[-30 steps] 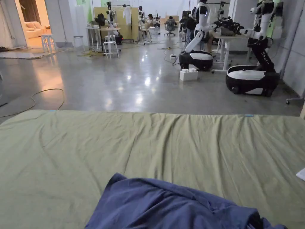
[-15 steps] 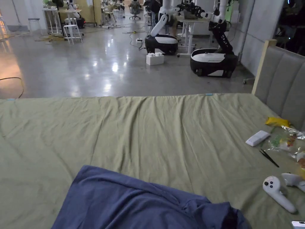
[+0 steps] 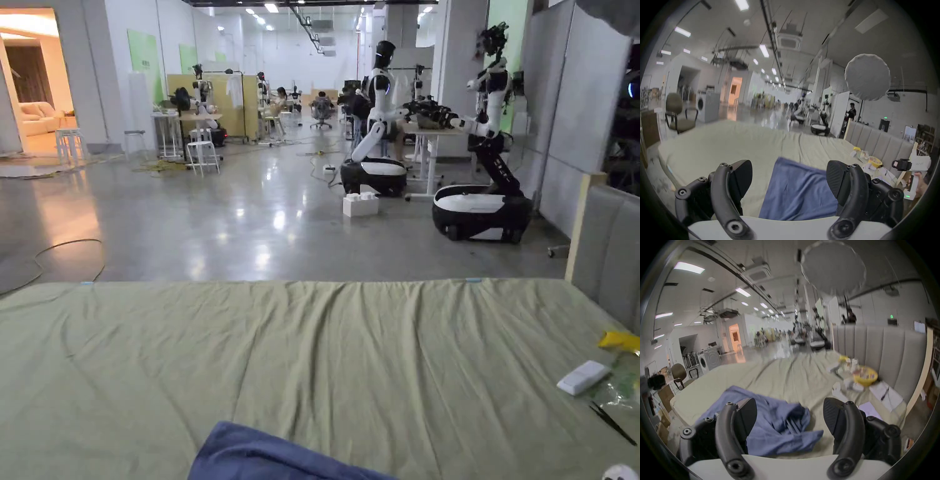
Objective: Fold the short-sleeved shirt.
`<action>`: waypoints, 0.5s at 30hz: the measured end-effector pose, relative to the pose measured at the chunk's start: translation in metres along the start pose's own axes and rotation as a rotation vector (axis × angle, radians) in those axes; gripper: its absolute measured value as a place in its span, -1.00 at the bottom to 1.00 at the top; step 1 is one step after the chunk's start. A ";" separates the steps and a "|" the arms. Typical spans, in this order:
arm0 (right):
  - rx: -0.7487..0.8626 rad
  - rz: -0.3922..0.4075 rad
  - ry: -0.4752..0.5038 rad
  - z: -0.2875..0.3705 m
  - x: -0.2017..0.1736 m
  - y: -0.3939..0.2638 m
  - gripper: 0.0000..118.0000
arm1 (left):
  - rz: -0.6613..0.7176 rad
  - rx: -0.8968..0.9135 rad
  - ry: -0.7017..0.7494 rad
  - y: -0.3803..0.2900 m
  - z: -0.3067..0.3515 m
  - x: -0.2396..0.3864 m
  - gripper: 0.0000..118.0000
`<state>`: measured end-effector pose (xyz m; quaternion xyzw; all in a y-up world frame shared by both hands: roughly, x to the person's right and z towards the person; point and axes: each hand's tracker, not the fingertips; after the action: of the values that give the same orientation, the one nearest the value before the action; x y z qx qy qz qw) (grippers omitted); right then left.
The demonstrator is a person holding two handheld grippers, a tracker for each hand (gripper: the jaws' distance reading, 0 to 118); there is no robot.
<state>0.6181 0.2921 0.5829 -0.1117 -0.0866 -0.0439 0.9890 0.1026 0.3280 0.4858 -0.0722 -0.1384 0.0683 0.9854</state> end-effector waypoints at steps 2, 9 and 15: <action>0.078 0.023 0.037 0.016 -0.017 0.016 0.47 | -0.050 0.039 0.012 0.013 0.010 0.012 0.60; 0.154 0.039 0.108 0.042 -0.052 0.036 -0.42 | -0.253 0.116 0.058 0.023 0.040 0.057 -0.59; 0.139 0.093 0.088 0.043 -0.069 0.030 -1.00 | -0.174 0.078 0.001 0.023 0.045 0.056 -1.00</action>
<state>0.5463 0.3357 0.6057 -0.0445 -0.0407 0.0032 0.9982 0.1409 0.3646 0.5401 -0.0213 -0.1407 -0.0122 0.9897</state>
